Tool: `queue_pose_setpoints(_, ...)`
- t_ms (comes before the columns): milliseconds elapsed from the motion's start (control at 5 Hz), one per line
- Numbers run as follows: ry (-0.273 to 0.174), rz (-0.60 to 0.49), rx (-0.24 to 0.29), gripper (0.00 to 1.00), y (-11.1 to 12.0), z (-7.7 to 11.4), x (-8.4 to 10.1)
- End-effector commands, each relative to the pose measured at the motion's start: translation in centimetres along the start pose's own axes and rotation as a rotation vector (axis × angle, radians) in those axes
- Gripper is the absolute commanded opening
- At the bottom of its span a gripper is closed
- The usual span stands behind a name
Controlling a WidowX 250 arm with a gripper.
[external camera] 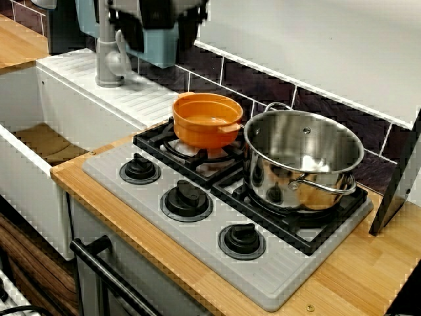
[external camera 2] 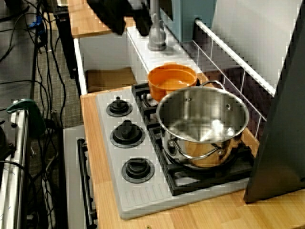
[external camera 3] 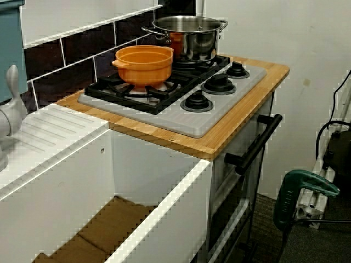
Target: Lift pot from stove
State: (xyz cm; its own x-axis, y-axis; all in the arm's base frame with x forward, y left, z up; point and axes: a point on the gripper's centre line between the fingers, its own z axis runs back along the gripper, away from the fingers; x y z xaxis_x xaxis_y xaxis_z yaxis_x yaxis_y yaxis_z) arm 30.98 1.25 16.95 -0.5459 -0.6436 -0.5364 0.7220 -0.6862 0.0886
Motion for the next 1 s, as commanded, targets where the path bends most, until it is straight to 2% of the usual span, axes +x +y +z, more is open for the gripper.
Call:
queue_pose_setpoints(0, 0.059, 0.124, -0.134, 1.0, 1.6, -2.7, 1.5)
queue_pose_setpoints(200, 0.044, 0.203, -0.18, 1.0, 2.3, -2.8, 1.0)
queue_pose_setpoints(600, 0.024, 0.238, -0.21, 1.0, 2.7, -2.9, 0.2)
queue_pose_setpoints(800, 0.02, 0.231, -0.228, 1.0, 2.4, -3.7, 0.4)
